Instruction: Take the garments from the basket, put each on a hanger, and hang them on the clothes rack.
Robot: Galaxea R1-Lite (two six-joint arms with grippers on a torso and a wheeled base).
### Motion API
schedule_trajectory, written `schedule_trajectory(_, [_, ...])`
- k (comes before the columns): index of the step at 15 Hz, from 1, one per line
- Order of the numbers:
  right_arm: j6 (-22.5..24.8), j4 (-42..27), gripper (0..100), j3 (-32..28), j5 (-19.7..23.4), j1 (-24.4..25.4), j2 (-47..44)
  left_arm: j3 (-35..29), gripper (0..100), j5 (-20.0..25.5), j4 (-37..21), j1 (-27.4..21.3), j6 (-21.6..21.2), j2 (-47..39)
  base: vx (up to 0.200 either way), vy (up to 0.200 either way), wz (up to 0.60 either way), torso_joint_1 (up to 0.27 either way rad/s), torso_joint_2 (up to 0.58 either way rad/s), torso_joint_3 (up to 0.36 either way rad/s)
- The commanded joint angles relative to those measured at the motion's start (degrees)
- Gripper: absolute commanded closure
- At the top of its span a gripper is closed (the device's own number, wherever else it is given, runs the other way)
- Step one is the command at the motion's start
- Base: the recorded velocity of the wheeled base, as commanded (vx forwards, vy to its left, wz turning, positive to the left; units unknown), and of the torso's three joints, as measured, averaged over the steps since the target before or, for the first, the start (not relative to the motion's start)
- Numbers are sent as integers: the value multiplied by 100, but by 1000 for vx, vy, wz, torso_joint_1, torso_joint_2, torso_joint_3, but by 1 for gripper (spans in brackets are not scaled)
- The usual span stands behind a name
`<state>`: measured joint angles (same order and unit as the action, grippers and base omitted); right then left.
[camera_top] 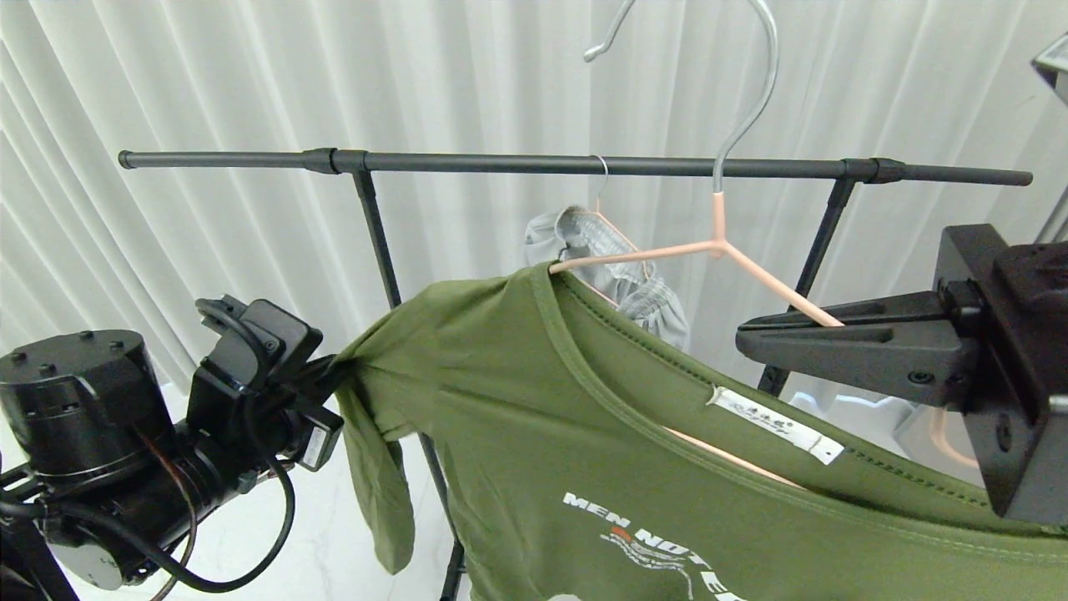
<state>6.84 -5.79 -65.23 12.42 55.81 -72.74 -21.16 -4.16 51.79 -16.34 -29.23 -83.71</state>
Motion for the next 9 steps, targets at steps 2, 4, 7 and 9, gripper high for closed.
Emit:
schedule_trajectory(2, [2, -1, 100, 10, -21, -96, -21, 86, 0, 3, 7, -36, 5, 118, 0, 0, 0, 0, 0, 0])
schedule_trajectory(4, [10, -10, 100, 28, -21, -387, 6, 244, 0, 3, 69, -36, -3, 312, 0, 0, 0, 0, 0, 0])
schedule_trajectory(7, [10, -142, 100, 54, -91, -931, 76, 561, 0, 3, 262, -28, -3, 575, 0, 0, 0, 0, 0, 0])
schedule_trajectory(9, [10, -317, 100, 204, -126, -1397, 234, 534, 0, 3, 297, -28, -3, 663, 0, 0, 0, 0, 0, 0])
